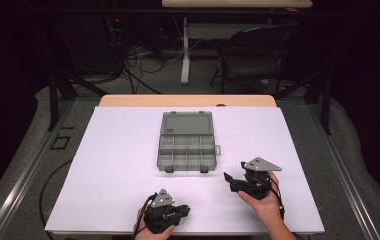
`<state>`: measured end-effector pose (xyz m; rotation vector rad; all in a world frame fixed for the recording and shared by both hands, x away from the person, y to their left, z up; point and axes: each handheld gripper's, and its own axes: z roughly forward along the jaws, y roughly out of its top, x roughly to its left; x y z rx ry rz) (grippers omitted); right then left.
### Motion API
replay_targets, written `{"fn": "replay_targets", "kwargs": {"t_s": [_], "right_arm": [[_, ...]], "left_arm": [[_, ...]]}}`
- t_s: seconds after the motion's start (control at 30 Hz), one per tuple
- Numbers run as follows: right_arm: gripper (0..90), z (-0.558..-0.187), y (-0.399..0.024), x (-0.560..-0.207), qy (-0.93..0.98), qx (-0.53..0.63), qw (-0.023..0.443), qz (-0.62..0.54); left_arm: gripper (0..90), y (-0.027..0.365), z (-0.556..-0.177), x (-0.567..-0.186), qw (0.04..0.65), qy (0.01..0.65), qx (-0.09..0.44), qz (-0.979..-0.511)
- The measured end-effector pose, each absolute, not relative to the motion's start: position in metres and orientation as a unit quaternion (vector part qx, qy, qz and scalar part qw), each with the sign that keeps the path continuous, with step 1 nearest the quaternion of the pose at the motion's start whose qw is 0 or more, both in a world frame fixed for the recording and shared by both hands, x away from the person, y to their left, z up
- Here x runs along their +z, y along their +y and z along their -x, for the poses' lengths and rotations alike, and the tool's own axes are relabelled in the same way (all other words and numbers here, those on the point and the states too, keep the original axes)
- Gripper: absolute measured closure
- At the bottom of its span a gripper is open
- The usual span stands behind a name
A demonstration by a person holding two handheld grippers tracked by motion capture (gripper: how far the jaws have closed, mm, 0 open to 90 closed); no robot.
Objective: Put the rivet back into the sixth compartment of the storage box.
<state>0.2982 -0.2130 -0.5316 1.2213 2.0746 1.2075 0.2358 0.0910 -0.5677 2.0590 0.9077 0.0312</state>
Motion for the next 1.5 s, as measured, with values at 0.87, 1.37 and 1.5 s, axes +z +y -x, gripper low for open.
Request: {"fn": "replay_targets", "kwargs": {"t_s": [0.87,1.37,1.5], "right_arm": [[24.2,-0.299,-0.211,-0.532,0.754,0.435,0.222,-0.438],[24.2,-0.300,-0.211,-0.533,0.753,0.437,0.220,-0.440],[24.1,-0.300,-0.211,-0.533,0.753,0.436,0.219,-0.441]], "left_arm": [[86.5,0.119,-0.254,-0.544,0.454,0.396,0.043,-0.797],[86.4,0.123,-0.259,-0.540,0.452,0.401,0.046,-0.795],[86.4,0.123,-0.260,-0.540,0.452,0.402,0.046,-0.795]]}}
